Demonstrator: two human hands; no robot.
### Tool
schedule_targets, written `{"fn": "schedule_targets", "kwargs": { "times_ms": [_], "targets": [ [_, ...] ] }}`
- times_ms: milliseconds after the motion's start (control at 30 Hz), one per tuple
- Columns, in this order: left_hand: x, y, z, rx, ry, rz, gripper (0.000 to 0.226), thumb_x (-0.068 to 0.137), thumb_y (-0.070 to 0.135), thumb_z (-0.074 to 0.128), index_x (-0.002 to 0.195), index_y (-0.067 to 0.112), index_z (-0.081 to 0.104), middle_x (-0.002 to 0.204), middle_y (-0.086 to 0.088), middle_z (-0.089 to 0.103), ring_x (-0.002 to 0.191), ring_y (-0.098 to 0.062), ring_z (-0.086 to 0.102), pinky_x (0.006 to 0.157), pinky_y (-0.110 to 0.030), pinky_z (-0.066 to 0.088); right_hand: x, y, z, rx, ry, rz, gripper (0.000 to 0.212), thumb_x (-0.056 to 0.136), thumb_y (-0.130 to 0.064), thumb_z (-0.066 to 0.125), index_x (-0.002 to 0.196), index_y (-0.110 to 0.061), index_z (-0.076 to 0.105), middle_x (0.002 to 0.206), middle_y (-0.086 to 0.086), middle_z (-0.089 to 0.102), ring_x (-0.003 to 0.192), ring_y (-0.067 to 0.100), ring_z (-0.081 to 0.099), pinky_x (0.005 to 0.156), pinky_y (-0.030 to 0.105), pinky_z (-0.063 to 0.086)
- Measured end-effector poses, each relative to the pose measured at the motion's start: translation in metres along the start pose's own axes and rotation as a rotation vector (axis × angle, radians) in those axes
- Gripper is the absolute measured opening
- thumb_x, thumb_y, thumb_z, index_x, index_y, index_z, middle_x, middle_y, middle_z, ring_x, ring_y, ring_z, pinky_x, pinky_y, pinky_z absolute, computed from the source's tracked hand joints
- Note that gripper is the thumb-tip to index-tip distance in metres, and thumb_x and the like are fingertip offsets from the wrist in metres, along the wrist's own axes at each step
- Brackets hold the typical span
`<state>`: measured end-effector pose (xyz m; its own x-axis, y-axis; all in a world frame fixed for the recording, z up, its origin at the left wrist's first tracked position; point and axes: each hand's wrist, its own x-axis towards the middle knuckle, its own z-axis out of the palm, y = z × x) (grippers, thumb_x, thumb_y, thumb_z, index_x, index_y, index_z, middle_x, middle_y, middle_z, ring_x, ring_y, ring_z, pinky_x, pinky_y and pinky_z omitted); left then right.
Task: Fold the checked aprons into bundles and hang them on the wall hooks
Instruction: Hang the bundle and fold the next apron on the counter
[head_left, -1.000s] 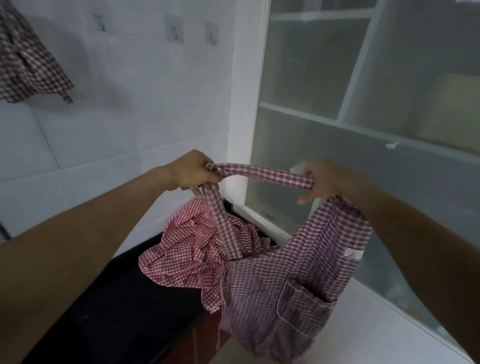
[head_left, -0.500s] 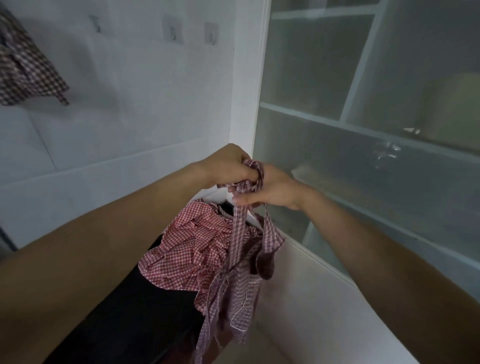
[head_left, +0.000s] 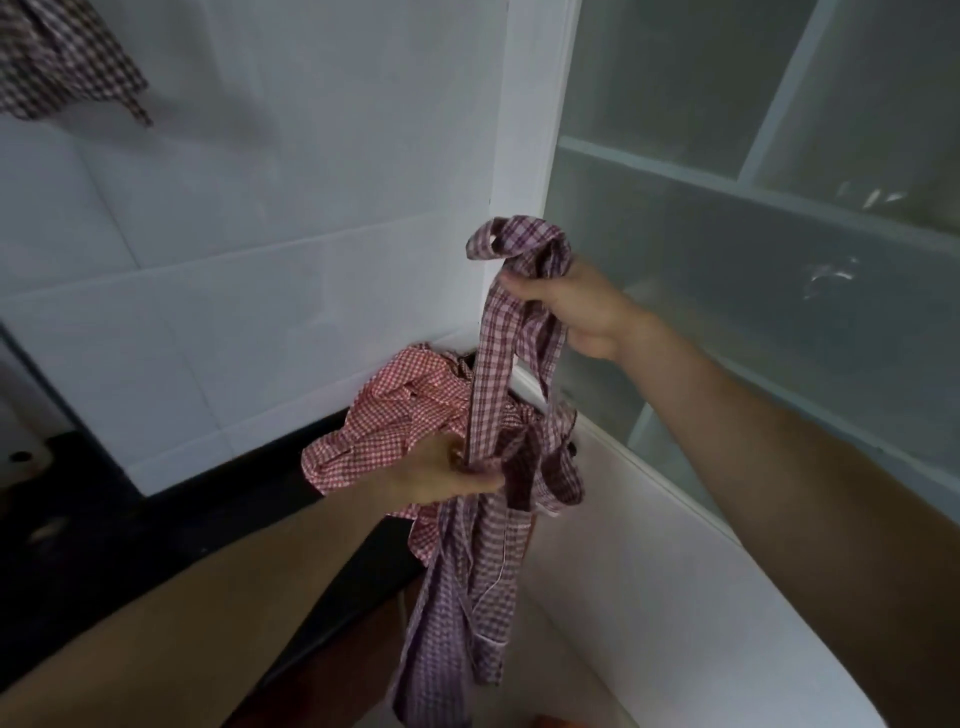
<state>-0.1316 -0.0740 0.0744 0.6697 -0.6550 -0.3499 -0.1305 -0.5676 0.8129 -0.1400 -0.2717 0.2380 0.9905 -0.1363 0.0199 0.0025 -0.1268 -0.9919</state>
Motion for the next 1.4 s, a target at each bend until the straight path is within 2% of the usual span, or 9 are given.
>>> {"fn": "schedule_targets", "kwargs": {
  "times_ms": [167, 333, 500, 733, 933, 1033, 1133, 1300, 1400],
  "targets": [
    [0.001, -0.057, 0.023, -0.098, 0.108, -0.133, 0.048, 0.089, 0.024, 0.072, 0.134, 0.013, 0.058, 0.13, -0.001, 0.061, 0.12, -0.022, 0.057, 0.102, -0.031, 0.045, 0.014, 0.006, -0.015, 0.039, 0.102, -0.018, 0.023, 0.093, -0.016, 0.07, 0.112, -0.005, 0.067, 0.108, 0.012, 0.072, 0.092, 0.023, 0.071, 0.082, 0.037, 0.06],
    [-0.009, -0.087, -0.008, 0.163, 0.141, -0.267, 0.031, 0.086, 0.018, 0.067, 0.114, 0.005, 0.069, 0.114, -0.012, 0.069, 0.103, -0.027, 0.064, 0.096, -0.042, 0.053, 0.022, 0.046, -0.057, 0.282, 0.2, 0.162, 0.004, 0.097, -0.013, 0.064, 0.097, -0.008, 0.064, 0.089, 0.006, 0.067, 0.077, 0.017, 0.067, 0.077, 0.036, 0.059],
    [-0.033, -0.091, -0.054, 0.073, 0.005, -0.508, 0.017, 0.08, -0.005, 0.055, 0.093, -0.011, 0.064, 0.08, -0.01, 0.067, 0.066, -0.019, 0.064, 0.07, -0.032, 0.059, 0.029, 0.099, -0.085, 0.376, 0.314, 0.372, 0.024, 0.104, -0.012, 0.049, 0.081, -0.011, 0.054, 0.079, 0.005, 0.059, 0.062, 0.013, 0.061, 0.061, 0.029, 0.057],
    [-0.046, -0.074, -0.106, 0.313, 0.066, -0.638, 0.029, 0.079, -0.003, 0.052, 0.104, 0.004, 0.066, 0.101, -0.017, 0.067, 0.079, -0.027, 0.07, 0.058, -0.032, 0.059, 0.067, 0.133, -0.1, 0.318, 0.382, 0.488, 0.027, 0.105, -0.013, 0.044, 0.08, -0.01, 0.053, 0.051, 0.004, 0.066, 0.045, 0.015, 0.065, 0.047, 0.026, 0.055],
    [-0.034, -0.103, -0.128, 0.424, 0.311, -0.526, 0.005, 0.084, 0.011, 0.068, 0.088, 0.015, 0.067, 0.095, -0.006, 0.066, 0.087, -0.022, 0.065, 0.08, -0.033, 0.058, 0.116, 0.11, -0.089, 0.258, 0.366, 0.37, 0.032, 0.106, -0.015, 0.043, 0.074, -0.015, 0.048, 0.061, 0.002, 0.062, 0.048, 0.011, 0.061, 0.042, 0.025, 0.052],
    [-0.019, -0.123, -0.137, 0.315, 0.386, -0.399, 0.013, 0.084, 0.005, 0.064, 0.071, 0.007, 0.066, 0.091, -0.011, 0.065, 0.087, -0.024, 0.061, 0.077, -0.029, 0.05, 0.134, 0.099, -0.063, 0.2, 0.233, 0.267, 0.024, 0.092, -0.04, 0.067, 0.082, -0.019, 0.06, 0.068, -0.003, 0.068, 0.061, 0.013, 0.066, 0.049, 0.022, 0.052],
    [0.006, -0.141, -0.141, 0.277, 0.353, -0.391, 0.017, 0.087, 0.01, 0.063, 0.093, -0.001, 0.074, 0.101, -0.018, 0.069, 0.096, -0.032, 0.065, 0.084, -0.04, 0.053, 0.141, 0.116, -0.02, -0.391, 0.232, 0.199, 0.066, 0.055, -0.06, 0.088, 0.098, -0.019, 0.061, 0.102, 0.002, 0.067, 0.093, 0.018, 0.06, 0.072, 0.028, 0.051],
    [0.047, -0.169, -0.149, 0.196, 0.315, -0.404, 0.03, 0.099, 0.025, 0.055, 0.101, -0.001, 0.069, 0.103, -0.019, 0.067, 0.086, -0.027, 0.062, 0.075, -0.034, 0.051, 0.124, 0.182, 0.09, -0.852, -0.173, -0.038, 0.019, 0.076, -0.032, 0.072, 0.063, -0.024, 0.06, 0.069, -0.003, 0.06, 0.069, 0.019, 0.058, 0.067, 0.033, 0.047],
    [0.058, -0.183, -0.155, 0.114, 0.305, -0.417, 0.027, 0.101, 0.028, 0.054, 0.094, 0.004, 0.065, 0.088, -0.01, 0.061, 0.081, -0.023, 0.057, 0.063, -0.026, 0.044, 0.119, 0.225, 0.127, -0.865, -0.455, 0.125, 0.015, 0.091, -0.022, 0.067, 0.106, -0.02, 0.07, 0.116, 0.002, 0.066, 0.107, 0.02, 0.061, 0.105, 0.037, 0.045]
  ]
}}
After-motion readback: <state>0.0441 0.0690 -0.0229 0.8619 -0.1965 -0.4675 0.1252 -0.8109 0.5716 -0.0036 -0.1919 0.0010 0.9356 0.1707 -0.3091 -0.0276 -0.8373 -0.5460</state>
